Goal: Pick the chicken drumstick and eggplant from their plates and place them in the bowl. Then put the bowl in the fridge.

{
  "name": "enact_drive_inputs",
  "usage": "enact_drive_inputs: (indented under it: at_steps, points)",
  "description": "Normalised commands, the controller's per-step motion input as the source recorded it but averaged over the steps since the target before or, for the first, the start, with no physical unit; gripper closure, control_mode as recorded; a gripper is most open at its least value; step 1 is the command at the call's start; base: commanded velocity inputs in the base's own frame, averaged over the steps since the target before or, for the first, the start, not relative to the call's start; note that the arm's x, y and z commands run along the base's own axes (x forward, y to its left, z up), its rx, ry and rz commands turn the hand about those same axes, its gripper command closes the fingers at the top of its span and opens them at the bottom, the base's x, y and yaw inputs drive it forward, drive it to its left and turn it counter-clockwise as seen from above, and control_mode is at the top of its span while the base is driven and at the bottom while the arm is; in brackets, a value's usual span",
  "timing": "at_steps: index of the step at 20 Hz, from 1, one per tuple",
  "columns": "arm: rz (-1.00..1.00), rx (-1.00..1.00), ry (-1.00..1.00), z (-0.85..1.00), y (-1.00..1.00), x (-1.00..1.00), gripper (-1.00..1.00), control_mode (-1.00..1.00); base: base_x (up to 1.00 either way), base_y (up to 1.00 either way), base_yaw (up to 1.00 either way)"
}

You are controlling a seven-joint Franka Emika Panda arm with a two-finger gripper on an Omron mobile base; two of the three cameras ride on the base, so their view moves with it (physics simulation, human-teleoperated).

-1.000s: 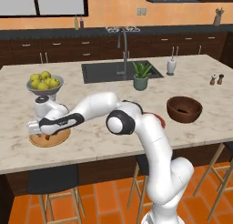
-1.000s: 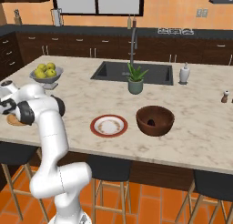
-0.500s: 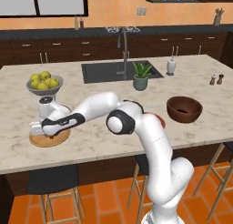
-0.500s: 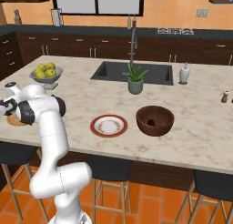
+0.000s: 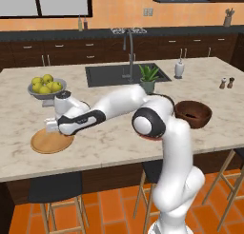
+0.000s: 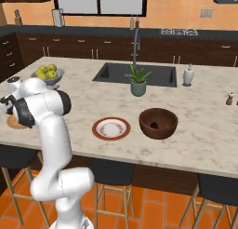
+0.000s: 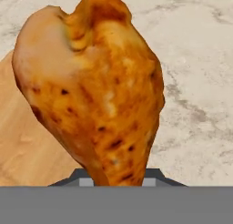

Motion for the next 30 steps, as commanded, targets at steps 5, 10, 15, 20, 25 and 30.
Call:
enact_drive_inputs:
  at_steps: [5,10,15,20,25,30]
  points:
    - [0.00,0.08,0.00,0.87,-1.00,-1.00,1.00,-1.00,0.00,0.00,0.00]
    - [0.00,0.08,0.11,0.40,-1.00,-0.71,1.00,-1.00,0.00,0.00,0.00]
    - [-0.05,0.11,0.08,0.19,-1.00,-0.29,1.00,-1.00,0.00,0.00,0.00]
    - [-0.14,0.03,0.19,0.39,-1.00,0.02,1.00,-1.00,0.00,0.00,0.00]
    - [-0.12,-0.17,0.07,0.54,-1.00,0.00,1.00,-1.00,0.00,0.00,0.00]
    - [-0.11,-0.37,-0.04,0.50,-1.00,0.00,1.00,-1.00,0.00,0.00,0.00]
